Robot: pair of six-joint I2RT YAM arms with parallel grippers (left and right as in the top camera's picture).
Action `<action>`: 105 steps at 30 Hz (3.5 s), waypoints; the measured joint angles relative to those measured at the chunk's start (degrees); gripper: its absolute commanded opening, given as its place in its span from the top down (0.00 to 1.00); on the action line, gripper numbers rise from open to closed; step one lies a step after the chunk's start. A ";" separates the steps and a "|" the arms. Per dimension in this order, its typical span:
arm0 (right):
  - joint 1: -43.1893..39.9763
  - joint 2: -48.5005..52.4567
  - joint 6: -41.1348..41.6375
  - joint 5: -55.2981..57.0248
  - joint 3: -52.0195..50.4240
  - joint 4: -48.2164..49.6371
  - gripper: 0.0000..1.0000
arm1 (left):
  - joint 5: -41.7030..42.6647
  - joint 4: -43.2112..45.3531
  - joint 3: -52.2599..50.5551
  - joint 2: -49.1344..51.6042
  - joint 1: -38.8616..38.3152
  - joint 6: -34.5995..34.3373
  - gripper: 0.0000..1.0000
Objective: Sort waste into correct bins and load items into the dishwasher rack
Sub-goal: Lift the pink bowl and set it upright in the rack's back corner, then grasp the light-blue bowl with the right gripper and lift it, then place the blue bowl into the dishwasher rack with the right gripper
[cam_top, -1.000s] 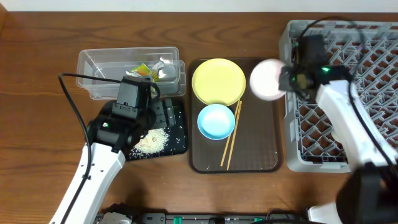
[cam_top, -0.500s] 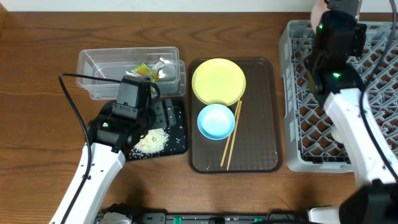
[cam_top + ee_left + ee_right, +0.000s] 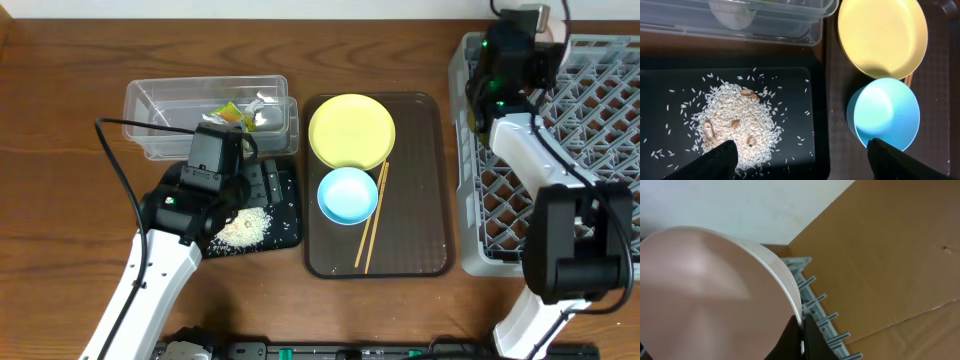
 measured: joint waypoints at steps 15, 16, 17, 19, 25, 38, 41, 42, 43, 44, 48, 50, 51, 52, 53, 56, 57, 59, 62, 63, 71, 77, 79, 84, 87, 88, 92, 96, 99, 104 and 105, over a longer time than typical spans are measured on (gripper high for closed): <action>4.42 2.19 6.32 0.50 0.11 -13.99 0.98 | 0.00 -0.20 0.00 0.00 0.00 0.02 0.15; 4.81 2.16 7.74 0.85 0.11 -15.67 0.96 | 0.02 -0.22 0.00 0.00 0.00 0.02 0.15; 5.09 2.10 9.11 1.03 0.13 -17.20 0.91 | 0.00 -0.24 0.00 0.02 0.00 0.02 0.15; 5.42 1.88 12.28 0.74 0.13 -21.22 0.80 | 0.00 -0.24 0.00 0.02 0.00 0.00 0.15; 5.62 -2.51 18.78 -7.21 -0.04 -34.77 0.43 | 0.00 -0.24 0.00 0.02 0.00 0.02 0.15; 11.32 -23.58 29.86 -53.44 0.17 -61.24 0.43 | -15.28 -9.40 0.00 0.02 -0.02 -10.01 0.15; 13.90 -21.62 31.12 -61.55 -0.09 -65.37 0.46 | -18.84 -9.66 0.00 0.02 0.00 -13.53 0.15; 15.26 -20.61 31.45 -63.45 -0.37 -66.05 0.48 | -19.54 -9.64 0.00 0.02 0.00 -14.19 0.15; 16.24 -19.93 31.69 -64.43 -0.61 -66.27 0.48 | -20.00 -9.66 0.00 0.02 0.00 -14.71 0.15; 17.68 -18.75 32.09 -65.61 -1.09 -66.31 0.47 | -20.39 -9.64 0.00 0.02 0.00 -15.21 0.14; 21.44 -14.34 34.03 -68.30 -3.63 -64.89 0.58 | -21.40 -9.66 0.00 0.02 0.00 -16.15 0.15; 22.64 -11.63 35.41 -68.98 -4.59 -64.11 0.59 | -21.42 -9.68 0.00 0.02 0.00 -16.63 0.15; 22.88 -10.51 35.95 -68.98 -4.76 -63.78 0.60 | -21.40 -9.68 0.00 0.02 0.00 -16.72 0.15; 23.28 -9.53 36.70 -68.72 -4.85 -63.45 0.62 | -21.42 -9.68 0.00 0.02 0.00 -16.81 0.15; 23.58 -8.09 37.81 -68.24 -4.90 -63.12 0.67 | -21.42 -9.68 0.00 0.02 0.00 -16.83 0.15; 23.96 -5.35 39.93 -67.06 -4.94 -62.07 0.99 | -21.42 -9.77 0.00 0.02 0.00 -16.83 0.15; 23.96 -4.70 40.61 -66.77 -4.96 -61.79 0.99 | -21.42 -9.77 0.00 0.02 0.00 -16.83 0.15; 23.93 -4.22 41.40 -66.71 -4.96 -61.33 0.99 | -21.42 -9.84 0.00 0.02 0.00 -16.83 0.15; 23.93 -4.46 41.97 -65.99 -4.90 -61.26 0.99 | -21.42 -9.84 0.00 0.02 0.00 -16.83 0.15; 23.80 -4.74 42.12 -65.48 -4.83 -61.33 0.99 | -21.42 -9.86 0.00 0.02 0.00 -16.83 0.15; 16.81 -16.65 39.89 -50.66 1.03 -57.20 0.99 | -21.42 -9.86 0.00 0.02 0.00 -16.83 0.15; 7.87 -26.67 26.64 -32.41 3.56 -45.40 0.99 | -21.42 -9.86 0.00 0.02 0.00 -16.83 0.15; 4.96 -27.23 19.08 -27.71 3.82 -42.07 0.99 | -21.42 -9.84 0.00 0.02 0.00 -16.83 0.14; -1.05 -23.28 3.93 -16.90 3.76 -30.75 0.99 | -21.42 -9.68 0.00 0.02 0.00 -16.85 0.15; -4.83 -19.02 -1.38 -12.00 3.74 -24.61 0.99 | -21.44 -9.62 0.00 0.02 0.00 -16.85 0.15; -5.84 -17.62 -2.71 -10.62 3.72 -22.82 0.99 | -21.44 -9.51 0.00 0.02 0.00 -16.85 0.15; -8.68 -11.74 -6.25 -5.35 3.61 -13.20 0.99 | -21.49 -9.20 0.00 0.02 0.00 -16.85 0.14; -8.96 -6.14 -9.90 -1.38 3.54 -4.83 0.99 | -21.62 -8.98 0.00 0.02 0.00 -16.83 0.15; -8.85 -2.49 -12.22 -0.22 3.54 -1.38 0.99 | -21.64 -8.94 0.00 0.02 0.00 -16.83 0.15; -8.85 3.43 -15.61 0.61 3.54 2.23 0.99 | -21.68 -8.96 0.00 0.02 0.00 -16.85 0.15; -8.85 4.37 -15.96 0.70 3.52 2.49 0.99 | -21.68 -8.96 0.00 0.02 0.00 -16.85 0.15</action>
